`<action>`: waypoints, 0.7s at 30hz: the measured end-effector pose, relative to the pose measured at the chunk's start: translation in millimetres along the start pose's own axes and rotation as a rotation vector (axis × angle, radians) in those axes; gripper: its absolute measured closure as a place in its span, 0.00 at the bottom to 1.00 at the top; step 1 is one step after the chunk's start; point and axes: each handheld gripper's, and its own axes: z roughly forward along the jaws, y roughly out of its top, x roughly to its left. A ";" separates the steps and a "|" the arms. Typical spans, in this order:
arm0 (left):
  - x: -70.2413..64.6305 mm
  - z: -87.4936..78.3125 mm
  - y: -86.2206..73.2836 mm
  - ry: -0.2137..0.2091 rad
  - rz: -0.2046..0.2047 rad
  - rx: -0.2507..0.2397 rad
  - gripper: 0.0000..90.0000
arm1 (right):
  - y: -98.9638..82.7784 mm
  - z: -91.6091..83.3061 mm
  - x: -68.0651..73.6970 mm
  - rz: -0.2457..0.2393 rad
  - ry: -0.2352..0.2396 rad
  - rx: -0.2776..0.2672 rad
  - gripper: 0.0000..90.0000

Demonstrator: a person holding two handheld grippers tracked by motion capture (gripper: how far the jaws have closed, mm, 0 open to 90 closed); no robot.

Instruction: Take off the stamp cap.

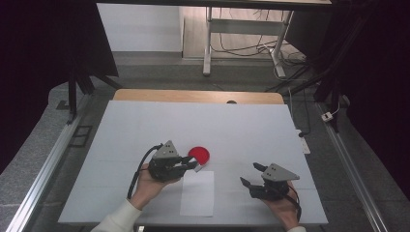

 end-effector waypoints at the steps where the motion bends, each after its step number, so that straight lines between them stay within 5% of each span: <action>1: 0.2 0.0 0.4 -0.003 -0.001 -0.001 0.83 | 1.9 0.5 1.3 -0.003 0.007 -0.004 0.32; 21: 0.4 10.0 2.6 -0.008 -0.001 0.009 0.83 | 35.5 16.9 30.0 -0.052 0.026 -0.017 0.33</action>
